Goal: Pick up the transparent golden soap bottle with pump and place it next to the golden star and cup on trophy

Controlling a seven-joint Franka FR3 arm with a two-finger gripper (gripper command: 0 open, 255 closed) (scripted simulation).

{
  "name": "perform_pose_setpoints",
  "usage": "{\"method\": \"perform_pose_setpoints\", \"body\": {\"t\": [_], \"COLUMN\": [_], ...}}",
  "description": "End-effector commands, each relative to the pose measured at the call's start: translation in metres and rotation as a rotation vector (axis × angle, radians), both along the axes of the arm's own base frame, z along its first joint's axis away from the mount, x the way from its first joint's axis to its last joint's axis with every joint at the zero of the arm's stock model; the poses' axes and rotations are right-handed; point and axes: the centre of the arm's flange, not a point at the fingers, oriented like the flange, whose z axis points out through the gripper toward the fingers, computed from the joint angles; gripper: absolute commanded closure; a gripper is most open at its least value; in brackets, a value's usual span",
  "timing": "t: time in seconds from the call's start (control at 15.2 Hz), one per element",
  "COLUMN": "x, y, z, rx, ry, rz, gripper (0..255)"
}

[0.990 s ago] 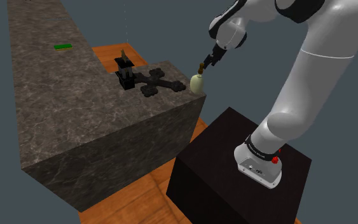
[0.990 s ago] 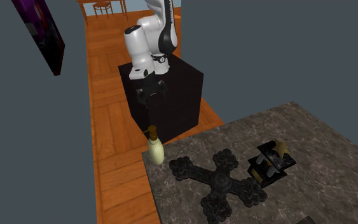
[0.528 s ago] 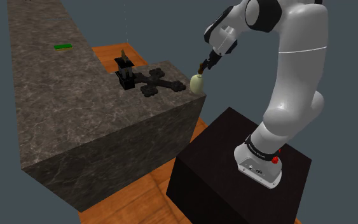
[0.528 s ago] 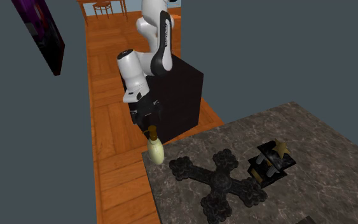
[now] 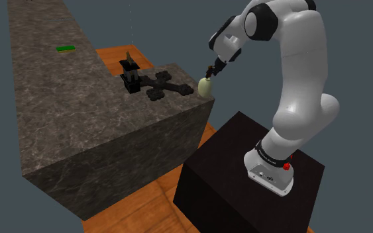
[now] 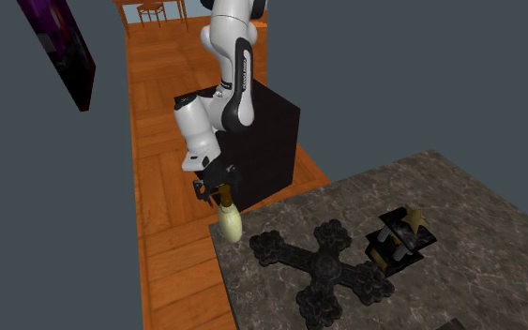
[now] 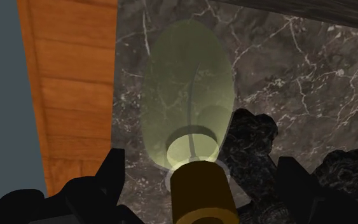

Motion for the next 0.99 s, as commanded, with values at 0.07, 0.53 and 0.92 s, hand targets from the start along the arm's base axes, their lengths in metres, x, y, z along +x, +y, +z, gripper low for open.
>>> {"method": "perform_pose_setpoints", "body": {"t": [0.07, 0.53, 0.92], "x": [0.0039, 0.0039, 0.0039], "y": [0.0004, 0.0004, 0.0004], "z": [-0.0130, -0.0129, -0.0132], "rx": [0.000, 0.000, 0.000], "ry": [0.000, 0.000, 0.000], "rz": [0.000, 0.000, 0.000], "gripper": [0, 0, 255]}}
